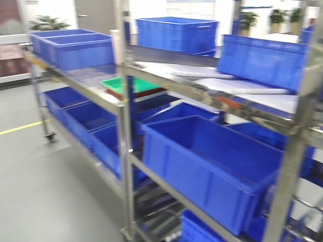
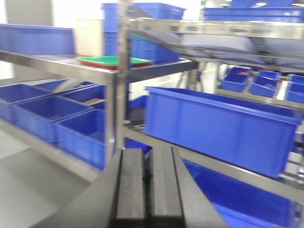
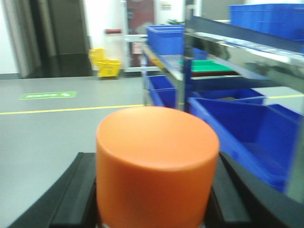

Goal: Grab orange capacitor from left shelf to right conveyor
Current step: 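Drive the base to the green conveyor holding the cylinder in the right gripper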

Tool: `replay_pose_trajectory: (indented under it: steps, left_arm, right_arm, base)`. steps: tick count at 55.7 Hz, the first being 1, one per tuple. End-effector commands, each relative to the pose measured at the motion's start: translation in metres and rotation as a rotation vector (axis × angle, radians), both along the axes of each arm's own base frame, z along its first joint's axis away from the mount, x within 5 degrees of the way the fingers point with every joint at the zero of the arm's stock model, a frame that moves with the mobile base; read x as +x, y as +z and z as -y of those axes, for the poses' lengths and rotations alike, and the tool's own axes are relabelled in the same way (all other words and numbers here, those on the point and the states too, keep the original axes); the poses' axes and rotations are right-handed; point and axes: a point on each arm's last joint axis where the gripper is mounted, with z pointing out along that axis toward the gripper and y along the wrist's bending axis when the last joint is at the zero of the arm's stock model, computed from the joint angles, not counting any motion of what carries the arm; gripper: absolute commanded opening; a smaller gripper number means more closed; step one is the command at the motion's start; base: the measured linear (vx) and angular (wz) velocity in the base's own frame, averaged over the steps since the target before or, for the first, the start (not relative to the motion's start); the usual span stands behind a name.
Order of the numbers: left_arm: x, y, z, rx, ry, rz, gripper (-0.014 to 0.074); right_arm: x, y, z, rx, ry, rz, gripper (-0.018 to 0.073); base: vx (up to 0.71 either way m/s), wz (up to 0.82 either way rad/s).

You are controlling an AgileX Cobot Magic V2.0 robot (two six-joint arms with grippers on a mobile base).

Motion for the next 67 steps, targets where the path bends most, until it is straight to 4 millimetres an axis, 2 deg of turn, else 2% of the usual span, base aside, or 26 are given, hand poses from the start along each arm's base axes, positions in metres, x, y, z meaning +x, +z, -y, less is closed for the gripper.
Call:
replay_pose_trajectory:
  steps: [1, 28, 67]
  left_arm:
    - [-0.0027, 0.0177, -0.0006, -0.037, -0.005, 0.11, -0.0006]
    - [-0.0027, 0.0177, -0.0006, -0.037, -0.005, 0.11, -0.0006]
    - [-0.0027, 0.0177, -0.0006, -0.037, -0.005, 0.11, -0.0006]
  right_arm:
    - [-0.0013, 0.016, -0.0003, 0.035, 0.011, 0.097, -0.0008]
    - [-0.0014, 0.0161, -0.0003, 0.036, 0.011, 0.098, -0.0008]
    - [-0.0014, 0.0161, -0.0003, 0.036, 0.011, 0.098, -0.0008]
  base:
    - [-0.09, 0.51]
    - [-0.01, 0.45]
    - [0.12, 0.47]
